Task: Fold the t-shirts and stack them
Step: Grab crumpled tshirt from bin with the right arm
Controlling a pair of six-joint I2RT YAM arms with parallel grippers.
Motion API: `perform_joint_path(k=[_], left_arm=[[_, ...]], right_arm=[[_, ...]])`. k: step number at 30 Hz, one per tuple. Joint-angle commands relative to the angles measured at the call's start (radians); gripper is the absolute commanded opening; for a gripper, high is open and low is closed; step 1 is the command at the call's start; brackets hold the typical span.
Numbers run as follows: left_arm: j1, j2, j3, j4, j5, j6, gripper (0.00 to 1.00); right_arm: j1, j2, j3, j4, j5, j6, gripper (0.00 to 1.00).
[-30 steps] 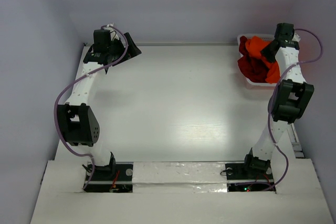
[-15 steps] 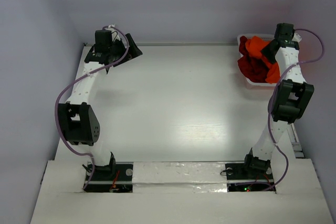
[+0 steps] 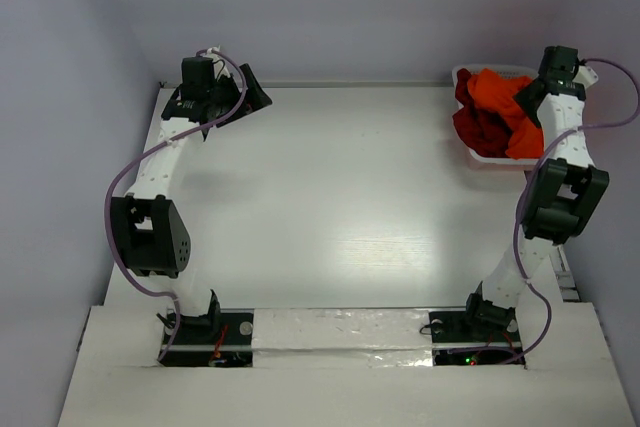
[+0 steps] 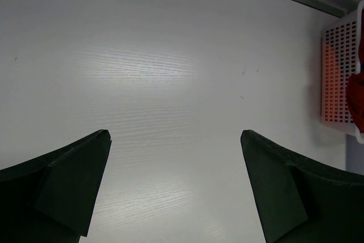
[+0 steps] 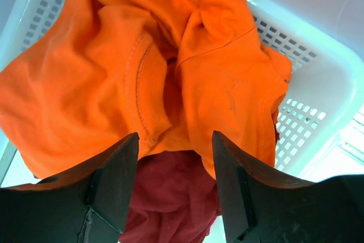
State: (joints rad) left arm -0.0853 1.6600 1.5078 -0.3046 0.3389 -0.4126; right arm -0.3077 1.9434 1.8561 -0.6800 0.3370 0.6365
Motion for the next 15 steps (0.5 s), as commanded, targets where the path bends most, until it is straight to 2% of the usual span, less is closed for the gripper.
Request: perform_joint_path(k=[1, 15], left_arm=[[-0.004, -0.009, 0.022, 0.010, 0.002, 0.014, 0.99], [-0.004, 0.004, 0.020, 0.015, 0.006, 0.008, 0.99]], right_arm=[[-0.007, 0.020, 0.047, 0.025, -0.009, -0.007, 0.58], [-0.007, 0.091, 0.107, 0.031, -0.093, -0.029, 0.55]])
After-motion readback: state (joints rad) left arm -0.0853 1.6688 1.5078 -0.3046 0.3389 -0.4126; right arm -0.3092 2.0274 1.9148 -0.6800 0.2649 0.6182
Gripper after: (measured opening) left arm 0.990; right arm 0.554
